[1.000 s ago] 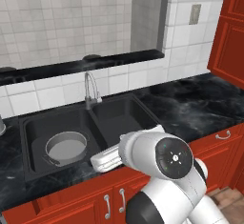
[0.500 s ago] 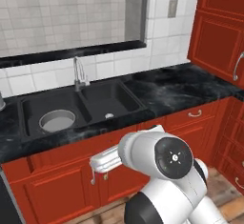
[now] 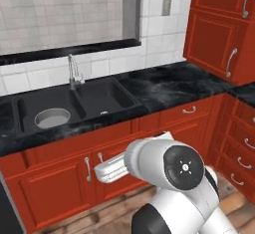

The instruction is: Move the pot and pan from the stove into the sink.

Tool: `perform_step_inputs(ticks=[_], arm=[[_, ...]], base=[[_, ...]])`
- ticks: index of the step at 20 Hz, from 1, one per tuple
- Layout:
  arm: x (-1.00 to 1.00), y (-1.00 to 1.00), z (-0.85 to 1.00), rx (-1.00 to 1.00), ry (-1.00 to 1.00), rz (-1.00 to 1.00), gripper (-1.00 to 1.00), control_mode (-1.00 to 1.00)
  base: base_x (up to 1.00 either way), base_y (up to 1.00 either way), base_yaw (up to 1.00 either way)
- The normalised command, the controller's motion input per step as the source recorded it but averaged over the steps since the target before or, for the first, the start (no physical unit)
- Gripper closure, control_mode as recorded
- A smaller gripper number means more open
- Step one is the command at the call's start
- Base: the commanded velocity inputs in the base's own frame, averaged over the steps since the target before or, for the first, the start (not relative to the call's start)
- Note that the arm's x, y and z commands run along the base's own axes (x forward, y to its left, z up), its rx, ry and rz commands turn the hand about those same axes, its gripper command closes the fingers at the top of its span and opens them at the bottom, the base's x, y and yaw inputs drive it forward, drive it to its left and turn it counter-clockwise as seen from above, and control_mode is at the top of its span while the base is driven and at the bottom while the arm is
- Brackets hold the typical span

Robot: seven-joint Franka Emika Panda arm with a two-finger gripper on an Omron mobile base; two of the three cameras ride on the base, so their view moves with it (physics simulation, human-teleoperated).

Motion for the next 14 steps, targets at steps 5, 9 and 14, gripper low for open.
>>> perform_step_inputs(ticks=[5, 9, 14], arm=[[0.0, 0.0, 0.0, 0.0, 0.0, 0.0, -1.0, 1.0], [0.0, 0.0, 0.0, 0.0, 0.0, 0.0, -1.0, 1.0], [0.0, 0.0, 0.0, 0.0, 0.0, 0.0, -1.0, 1.0]], base=[[-0.03, -0.27, -0.38], [0.0, -0.14, -0.44], [0.0, -0.13, -0.45]])
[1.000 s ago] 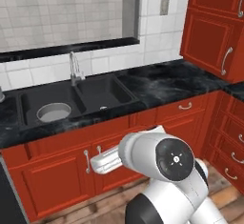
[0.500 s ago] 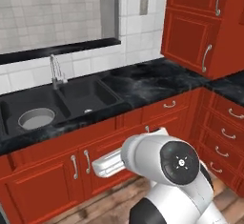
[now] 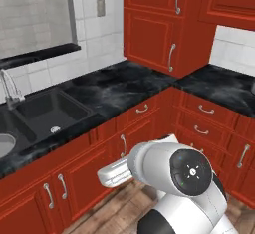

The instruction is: Move the pot and pan from the stove into the sink.

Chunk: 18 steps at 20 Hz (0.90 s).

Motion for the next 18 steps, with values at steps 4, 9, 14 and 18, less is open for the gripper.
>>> perform_step_inputs(ticks=[4, 9, 14, 18], arm=[[0.0, 0.0, 0.0, 0.0, 0.0, 0.0, -1.0, 1.0], [0.0, 0.0, 0.0, 0.0, 0.0, 0.0, -1.0, 1.0], [0.0, 0.0, 0.0, 0.0, 0.0, 0.0, -1.0, 1.0], [0.0, 0.0, 0.0, 0.0, 0.0, 0.0, -1.0, 1.0]], base=[[0.0, -0.12, -0.45], [0.0, -0.1, -0.45], [0.0, -0.08, -0.46], [0.0, -0.06, -0.47]])
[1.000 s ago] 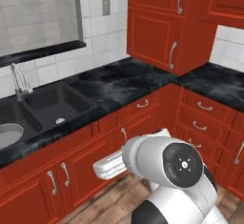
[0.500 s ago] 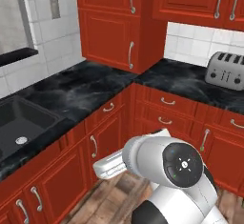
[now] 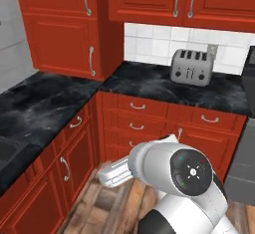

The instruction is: Move the pot and pan from the stove into the sink.

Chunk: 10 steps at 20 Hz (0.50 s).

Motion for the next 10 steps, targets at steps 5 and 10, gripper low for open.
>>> perform_step_inputs(ticks=[5, 10], arm=[[0.0, 0.0, 0.0, 0.0, 0.0, 0.0, -1.0, 1.0], [0.0, 0.0, 0.0, 0.0, 0.0, 0.0, -1.0, 1.0]], base=[[0.0, -0.08, -0.46], [0.0, -0.13, -0.45]])
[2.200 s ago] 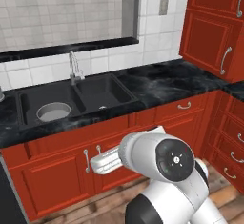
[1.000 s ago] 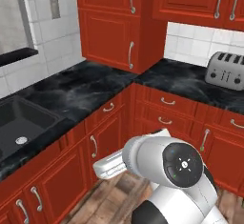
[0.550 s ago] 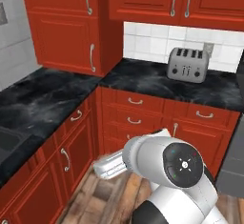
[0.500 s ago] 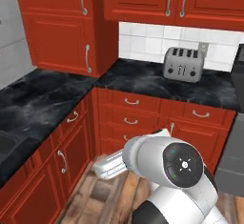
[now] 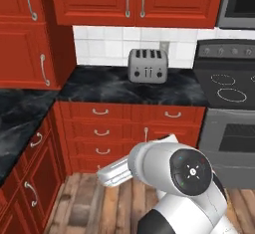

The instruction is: Move the pot and pan from the stove into the sink.

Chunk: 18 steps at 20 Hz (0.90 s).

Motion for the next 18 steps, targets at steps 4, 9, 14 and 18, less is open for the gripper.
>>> perform_step_inputs(ticks=[4, 9, 14, 18], arm=[[0.0, 0.0, 0.0, 0.0, 0.0, 0.0, -1.0, 1.0], [0.0, 0.0, 0.0, 0.0, 0.0, 0.0, -1.0, 1.0], [0.0, 0.0, 0.0, 0.0, 0.0, 0.0, -1.0, 1.0], [0.0, 0.0, 0.0, 0.0, 0.0, 0.0, -1.0, 1.0]], base=[[0.0, -0.16, -0.44], [-0.02, -0.21, -0.42], [-0.04, -0.25, -0.39], [-0.13, -0.24, -0.3]])
